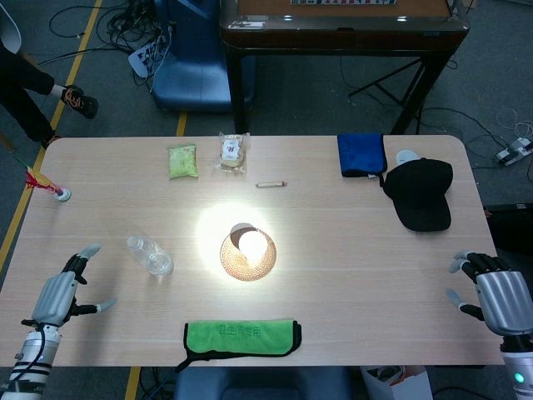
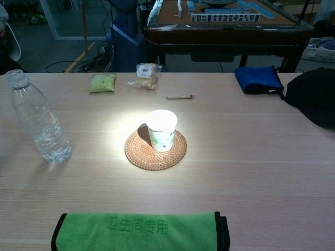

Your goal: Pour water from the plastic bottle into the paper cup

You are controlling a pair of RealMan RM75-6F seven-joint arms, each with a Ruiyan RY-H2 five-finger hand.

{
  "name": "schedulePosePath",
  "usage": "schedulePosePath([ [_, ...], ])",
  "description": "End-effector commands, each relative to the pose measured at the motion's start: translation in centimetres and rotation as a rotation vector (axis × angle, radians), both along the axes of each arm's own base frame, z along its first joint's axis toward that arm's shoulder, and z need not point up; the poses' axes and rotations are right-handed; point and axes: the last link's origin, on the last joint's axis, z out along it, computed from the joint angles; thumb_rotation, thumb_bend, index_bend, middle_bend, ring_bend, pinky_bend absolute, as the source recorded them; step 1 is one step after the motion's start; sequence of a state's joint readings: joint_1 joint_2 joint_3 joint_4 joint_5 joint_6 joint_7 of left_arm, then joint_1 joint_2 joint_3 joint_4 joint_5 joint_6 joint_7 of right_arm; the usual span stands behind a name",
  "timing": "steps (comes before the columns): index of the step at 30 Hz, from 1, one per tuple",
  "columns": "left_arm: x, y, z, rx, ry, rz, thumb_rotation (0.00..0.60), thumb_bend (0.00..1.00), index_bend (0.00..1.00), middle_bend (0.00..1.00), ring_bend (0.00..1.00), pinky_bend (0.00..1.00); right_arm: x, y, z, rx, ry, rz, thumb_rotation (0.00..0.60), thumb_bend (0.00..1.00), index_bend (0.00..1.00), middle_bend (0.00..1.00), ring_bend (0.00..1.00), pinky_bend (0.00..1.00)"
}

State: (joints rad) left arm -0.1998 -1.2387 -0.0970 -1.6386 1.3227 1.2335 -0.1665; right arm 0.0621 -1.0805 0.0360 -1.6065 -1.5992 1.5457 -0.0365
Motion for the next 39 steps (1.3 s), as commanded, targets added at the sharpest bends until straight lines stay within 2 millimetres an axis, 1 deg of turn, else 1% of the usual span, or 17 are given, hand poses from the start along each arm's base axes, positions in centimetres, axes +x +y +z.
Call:
schedulePosePath([
  [1, 0.3, 1.3, -1.0, -0.010, -0.060, 0.027, 0.600, 0.00, 0.00, 0.06, 0.06, 0.37, 0.0, 0.0, 0.1, -0.002, -0.003, -0.001, 0.600, 0.19, 0.49, 0.34, 0.36, 0.43],
  [5, 0.6, 2.3, -1.7, -0.019, -0.119, 0.049, 0.600, 0.00, 0.00, 0.06, 0.06, 0.34, -0.1, 0.1, 0.3, -0.004, -0.007, -0.002, 0.600, 0.19, 0.49, 0.34, 0.36, 0.43],
  [6, 0.8, 2.6, -1.9, -0.024, -0.132, 0.052, 0.600, 0.00, 0.00, 0.06, 0.05, 0.32, -0.1, 0.1, 0.3, -0.004, -0.008, -0.002, 0.600, 0.19, 0.49, 0.34, 0.36, 0.43],
  [9, 1.0, 3.2, -2.4, -0.029, -0.148, 0.060, 0.600, 0.00, 0.00, 0.06, 0.03, 0.21, -0.1, 0.1, 0.3, -0.004, -0.009, -0.001, 0.600, 0.19, 0.49, 0.34, 0.36, 0.43],
  [11, 1.3, 3.6, -2.8, -0.034, -0.159, 0.064, 0.600, 0.00, 0.00, 0.06, 0.03, 0.19, -0.1, 0.1, 0.4, -0.005, -0.009, 0.000, 0.600, 0.19, 0.49, 0.34, 0.36, 0.43],
  [17, 1.8, 4.5, -4.0, -0.042, -0.173, 0.067, 0.600, 0.00, 0.00, 0.06, 0.03, 0.18, -0.1, 0.2, 0.5, -0.007, -0.013, 0.002, 0.600, 0.19, 0.49, 0.34, 0.36, 0.43],
  [26, 2.7, 5.5, -5.5, -0.059, -0.245, 0.088, 0.600, 0.00, 0.00, 0.06, 0.02, 0.18, -0.2, 0.2, 0.6, -0.007, -0.018, 0.001, 0.600, 0.19, 0.49, 0.34, 0.36, 0.43],
  [30, 3.5, 5.8, -6.1, -0.071, -0.309, 0.097, 0.600, 0.00, 0.00, 0.06, 0.03, 0.18, -0.2, 0.1, 0.7, -0.006, -0.019, 0.000, 0.600, 0.19, 0.49, 0.34, 0.36, 0.43],
  [35, 4.3, 6.2, -7.0, -0.083, -0.313, 0.083, 0.600, 0.00, 0.00, 0.06, 0.03, 0.18, -0.2, 0.2, 0.7, -0.006, -0.020, 0.001, 0.600, 0.19, 0.49, 0.34, 0.36, 0.43],
  [39, 4.6, 6.6, -7.6, -0.087, -0.317, 0.086, 0.600, 0.00, 0.00, 0.06, 0.03, 0.18, -0.1, 0.2, 0.8, -0.007, -0.021, 0.002, 0.600, 0.19, 0.49, 0.34, 0.36, 0.43],
])
